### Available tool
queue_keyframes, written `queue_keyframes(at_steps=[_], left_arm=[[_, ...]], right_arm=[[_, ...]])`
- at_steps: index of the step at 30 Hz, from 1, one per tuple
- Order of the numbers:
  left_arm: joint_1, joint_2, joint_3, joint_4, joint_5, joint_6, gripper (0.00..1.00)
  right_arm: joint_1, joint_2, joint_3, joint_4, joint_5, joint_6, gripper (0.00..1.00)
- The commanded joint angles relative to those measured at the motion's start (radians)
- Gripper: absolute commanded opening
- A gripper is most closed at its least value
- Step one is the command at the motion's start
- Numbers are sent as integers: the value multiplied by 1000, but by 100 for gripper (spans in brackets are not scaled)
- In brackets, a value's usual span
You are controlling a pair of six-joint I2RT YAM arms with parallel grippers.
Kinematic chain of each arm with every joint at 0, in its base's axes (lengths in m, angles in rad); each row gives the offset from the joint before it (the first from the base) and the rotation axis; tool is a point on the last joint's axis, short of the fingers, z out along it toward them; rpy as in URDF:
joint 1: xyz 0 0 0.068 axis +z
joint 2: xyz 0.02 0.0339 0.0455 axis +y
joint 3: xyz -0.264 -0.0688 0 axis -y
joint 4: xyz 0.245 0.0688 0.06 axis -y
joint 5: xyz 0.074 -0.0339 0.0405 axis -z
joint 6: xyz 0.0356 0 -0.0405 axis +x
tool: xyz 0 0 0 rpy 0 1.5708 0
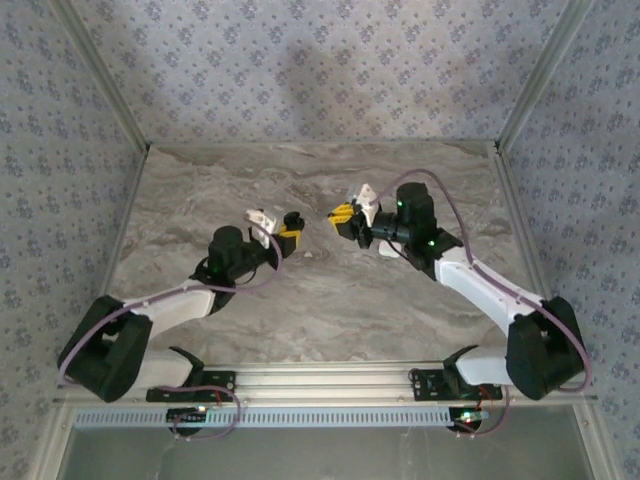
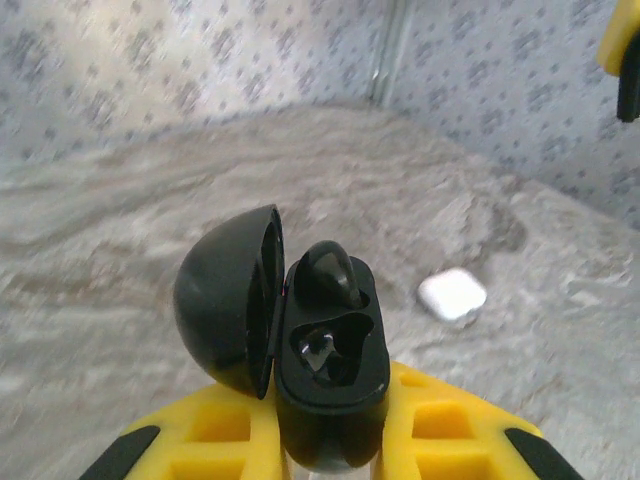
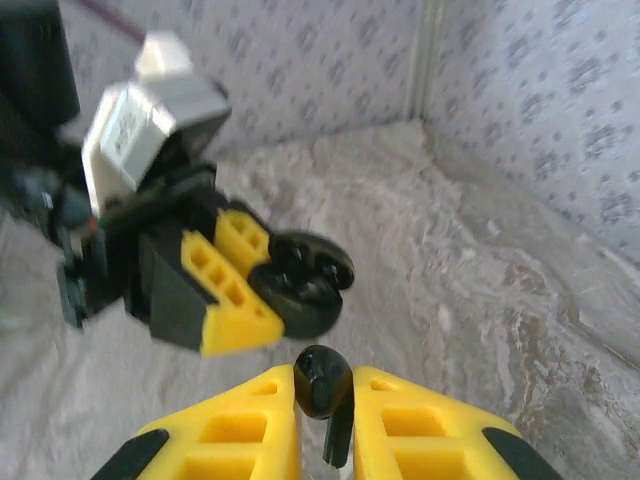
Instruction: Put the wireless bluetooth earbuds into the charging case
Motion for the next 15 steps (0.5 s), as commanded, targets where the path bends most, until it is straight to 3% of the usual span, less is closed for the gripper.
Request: queue_keyframes(at_steps=[1, 7, 15], left_arm=[[-35, 58, 70, 224, 71, -32, 6], [-98, 134, 147, 283, 116, -16, 6], [-135, 140, 175, 270, 124, 21, 6]], right_arm=[[-8, -58, -56, 249, 30, 252, 17], [-17, -76, -133, 459, 70, 414, 17], [13, -56, -140, 484, 77, 440, 17]])
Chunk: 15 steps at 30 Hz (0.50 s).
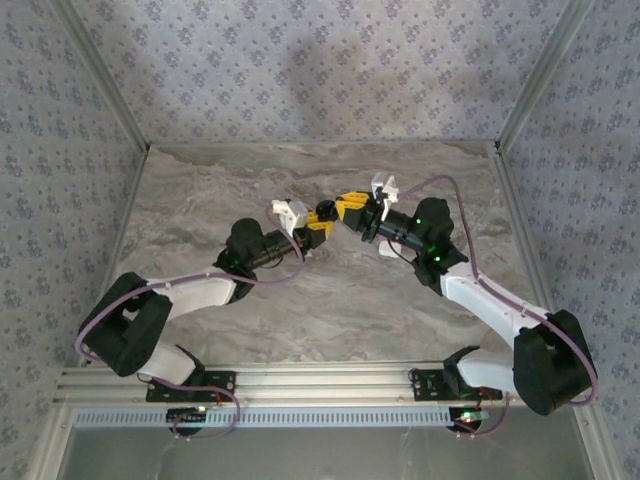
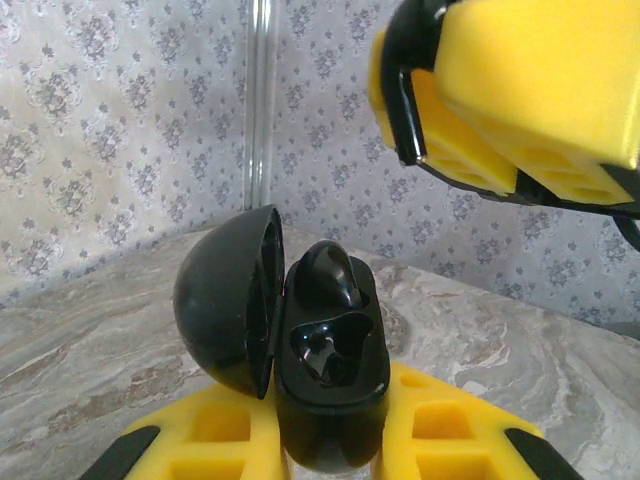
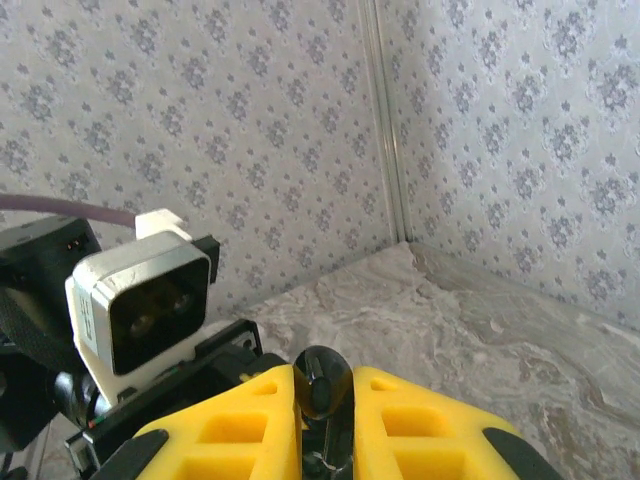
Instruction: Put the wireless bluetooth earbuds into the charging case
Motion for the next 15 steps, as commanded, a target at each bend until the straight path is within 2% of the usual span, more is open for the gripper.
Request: queue_keyframes(at_steps=[1, 15], left_arm=[[-9, 0, 37, 41, 25, 29, 6], [-15, -15, 52, 9, 26, 59, 6]], right_arm=[[19, 12, -10, 67, 20, 41, 18], [46, 58, 13, 42, 37, 2, 18]])
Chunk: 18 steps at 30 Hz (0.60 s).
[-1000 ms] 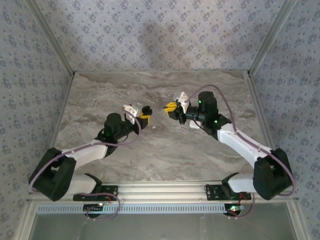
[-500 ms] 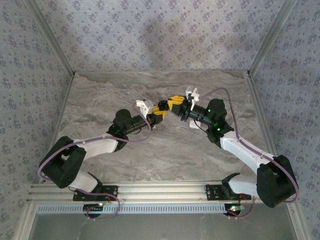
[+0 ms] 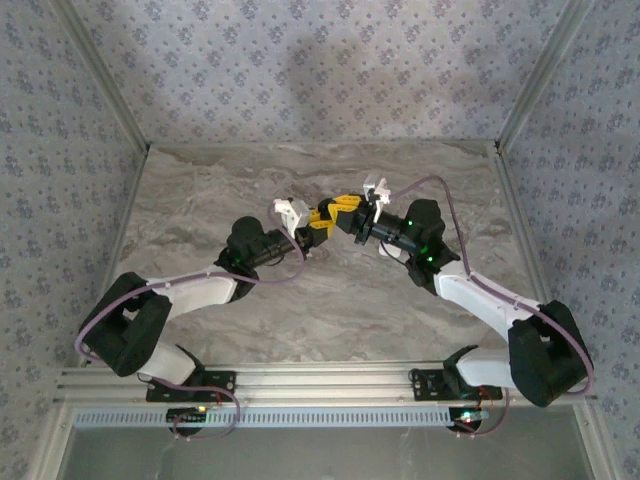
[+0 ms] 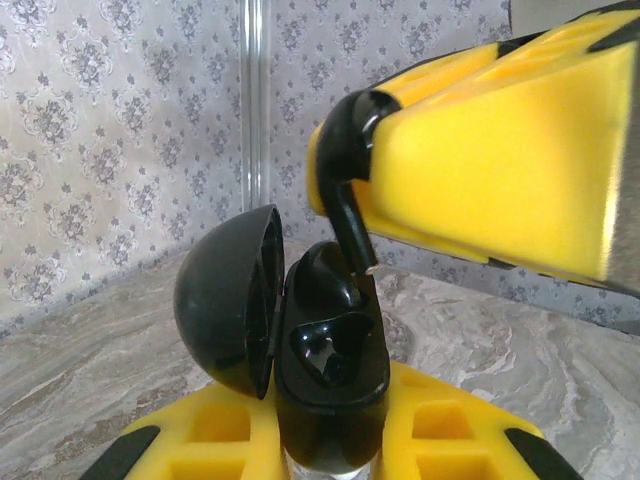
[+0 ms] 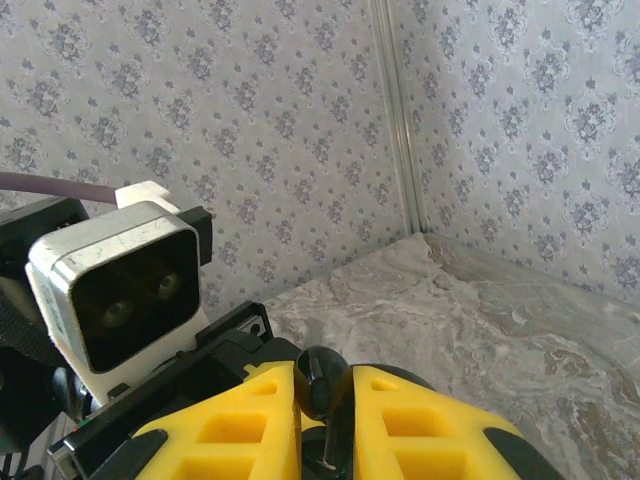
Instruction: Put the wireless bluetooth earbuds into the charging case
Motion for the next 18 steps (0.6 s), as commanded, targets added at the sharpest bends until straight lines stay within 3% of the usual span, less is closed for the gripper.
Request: queue_keyframes(at_steps=[1, 18], left_arm=[[-8, -15, 31, 13, 24, 20, 6], [-9, -36, 43, -9, 15, 31, 6]], right_arm=[[9, 10, 14, 14, 15, -15, 18], [43, 2, 15, -180, 99, -161, 18]])
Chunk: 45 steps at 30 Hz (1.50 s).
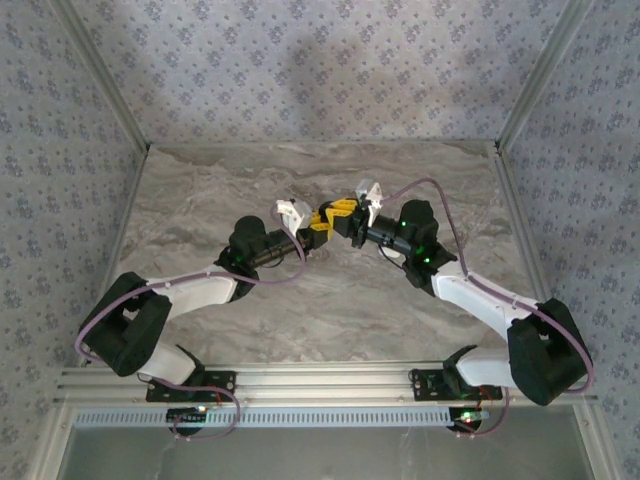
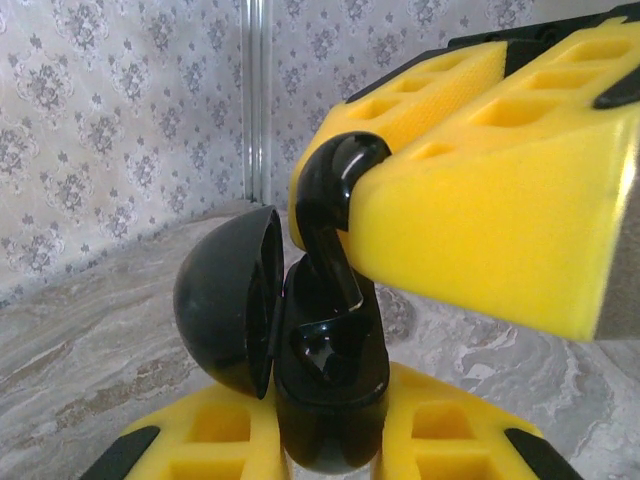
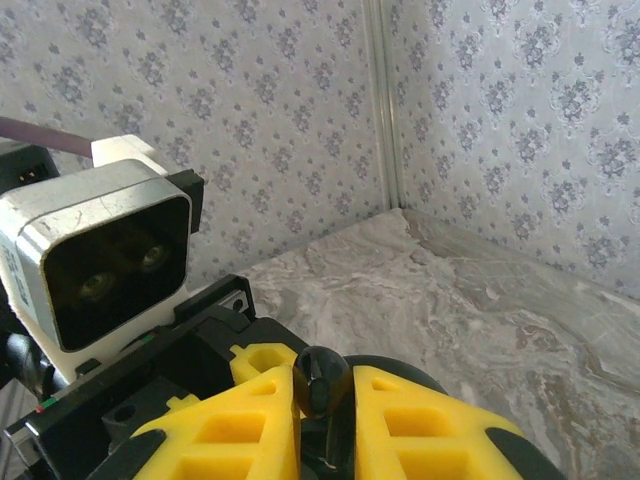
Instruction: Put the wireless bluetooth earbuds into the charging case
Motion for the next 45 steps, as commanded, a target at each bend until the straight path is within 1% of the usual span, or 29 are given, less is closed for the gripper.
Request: queue_keyframes(at_steps=[1, 8, 11, 18, 24, 31, 39, 42, 45], left_arm=[[-9, -38, 40, 54, 17, 20, 6], [-9, -50, 41, 25, 12, 38, 6], [-10, -52, 41, 18, 11, 41, 6], [-12, -56, 43, -8, 1, 55, 6], [-15, -60, 43, -23, 1, 66, 6], [-18, -57, 47, -36, 0, 75, 6], [-20, -58, 48, -72, -16, 94, 6], [-18, -59, 41, -93, -37, 117, 6], [-18, -60, 37, -119, -54, 140, 6]], right_arm=[[17, -5, 15, -110, 52, -59, 18], [20, -17, 28, -174, 86, -96, 20], [21, -18, 31, -179, 92, -96, 22], [19, -23, 37, -181, 99, -94, 22], [18, -30, 42, -187, 112, -93, 26], [15, -32, 46, -193, 117, -90, 27], [10, -47, 58, -213, 100, -91, 28], [7, -67, 77, -228, 84, -69, 31], [4, -90, 113, -293, 67, -45, 34]])
